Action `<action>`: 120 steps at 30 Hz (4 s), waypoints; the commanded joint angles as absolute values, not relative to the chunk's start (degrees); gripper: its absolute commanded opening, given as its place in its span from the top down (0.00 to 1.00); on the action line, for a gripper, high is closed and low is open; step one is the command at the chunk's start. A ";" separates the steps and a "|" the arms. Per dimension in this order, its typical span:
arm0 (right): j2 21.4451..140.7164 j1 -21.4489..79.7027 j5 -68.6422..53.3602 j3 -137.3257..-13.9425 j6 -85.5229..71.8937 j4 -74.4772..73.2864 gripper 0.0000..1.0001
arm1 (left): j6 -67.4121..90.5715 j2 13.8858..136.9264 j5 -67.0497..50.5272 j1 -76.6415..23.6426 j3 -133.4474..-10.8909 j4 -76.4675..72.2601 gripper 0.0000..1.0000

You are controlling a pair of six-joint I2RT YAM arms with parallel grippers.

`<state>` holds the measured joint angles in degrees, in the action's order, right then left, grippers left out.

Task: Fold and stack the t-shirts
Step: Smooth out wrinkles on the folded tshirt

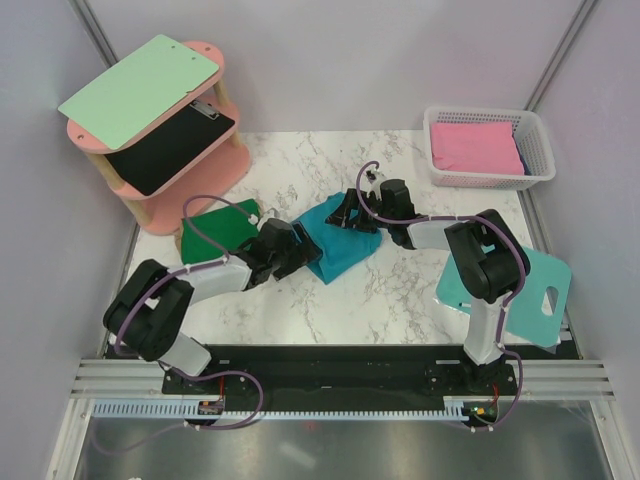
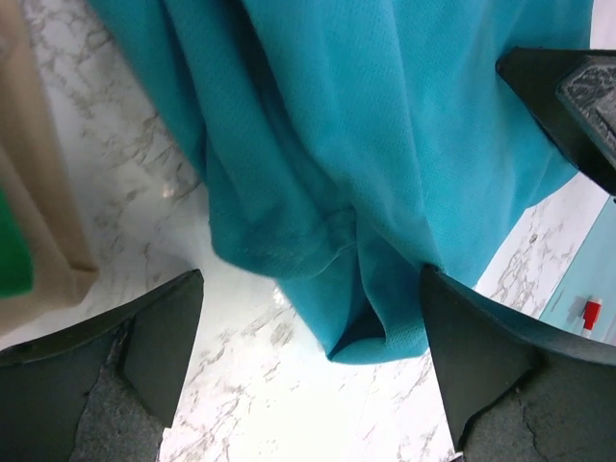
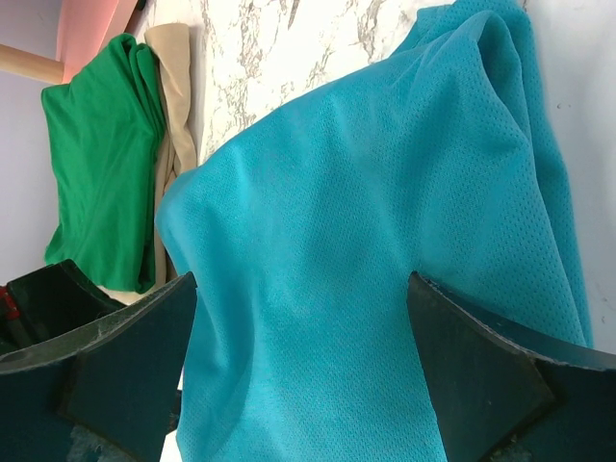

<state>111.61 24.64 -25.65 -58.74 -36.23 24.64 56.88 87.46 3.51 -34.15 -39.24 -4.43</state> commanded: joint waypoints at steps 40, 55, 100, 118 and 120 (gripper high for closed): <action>113.55 25.14 -27.16 -58.45 -36.39 26.54 0.03 | 57.04 91.75 1.41 -34.37 -50.36 8.69 0.04; 110.93 25.05 -27.86 -58.10 -35.78 26.81 0.02 | 51.87 78.76 -1.56 -34.89 -50.79 14.33 0.05; 105.38 21.09 -24.26 -59.50 -35.60 23.20 0.02 | 63.63 111.18 -27.08 -29.88 -42.36 -26.46 0.98; 105.20 21.18 -25.05 -58.89 -36.74 25.31 0.02 | 55.99 92.81 -27.16 -30.41 -39.73 -23.64 0.98; 105.47 21.09 -25.14 -58.71 -36.83 25.58 0.02 | 56.07 93.68 -26.90 -31.02 -39.20 -24.08 0.98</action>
